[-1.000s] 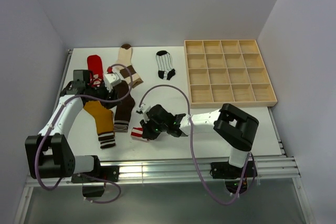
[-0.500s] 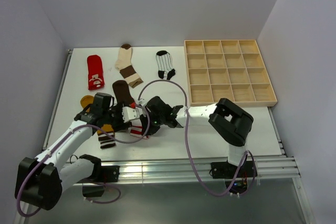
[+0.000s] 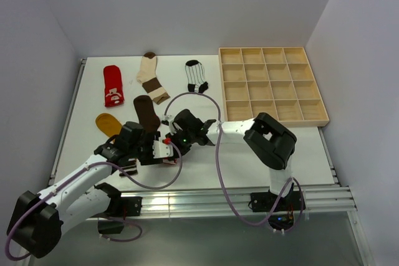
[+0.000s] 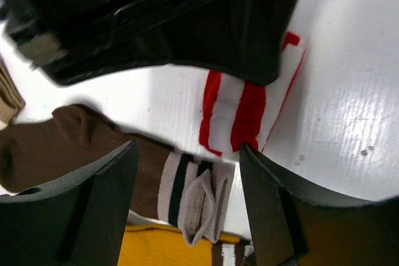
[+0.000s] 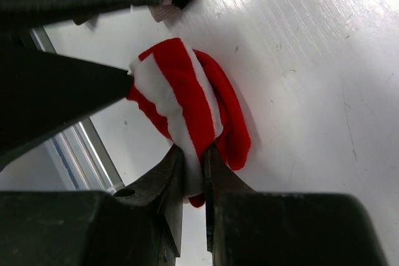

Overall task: Roll the socks
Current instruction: Roll the sock at the center of the board, then pick up the sock at the center of the board.

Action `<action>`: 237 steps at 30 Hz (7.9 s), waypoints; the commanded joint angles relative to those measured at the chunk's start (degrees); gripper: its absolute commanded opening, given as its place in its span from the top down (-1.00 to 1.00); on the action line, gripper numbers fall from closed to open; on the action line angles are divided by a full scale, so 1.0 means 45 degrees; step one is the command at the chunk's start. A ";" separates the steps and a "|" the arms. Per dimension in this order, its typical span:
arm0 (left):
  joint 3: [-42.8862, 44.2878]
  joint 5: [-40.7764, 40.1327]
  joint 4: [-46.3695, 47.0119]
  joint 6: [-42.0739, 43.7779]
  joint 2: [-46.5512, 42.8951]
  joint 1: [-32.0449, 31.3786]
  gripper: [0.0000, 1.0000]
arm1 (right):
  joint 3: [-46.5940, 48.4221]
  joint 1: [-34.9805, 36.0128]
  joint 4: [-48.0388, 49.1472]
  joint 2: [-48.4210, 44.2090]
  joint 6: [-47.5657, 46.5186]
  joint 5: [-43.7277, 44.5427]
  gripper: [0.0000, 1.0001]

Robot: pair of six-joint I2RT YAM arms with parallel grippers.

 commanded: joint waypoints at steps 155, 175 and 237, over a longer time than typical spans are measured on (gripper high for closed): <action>0.5341 0.3898 -0.6197 0.0337 0.9304 -0.0121 0.99 | -0.2147 0.6140 0.3029 -0.1443 -0.4646 1.2954 -0.29; 0.7138 0.4620 -0.9048 0.2017 1.1354 0.0523 0.99 | -0.1521 0.5300 0.1251 -0.0857 -0.4880 1.1548 -0.24; 1.4637 0.8350 -1.2840 0.0223 1.4929 0.4857 0.10 | -0.0994 0.3699 -0.0488 -0.0094 -0.3767 0.8892 1.00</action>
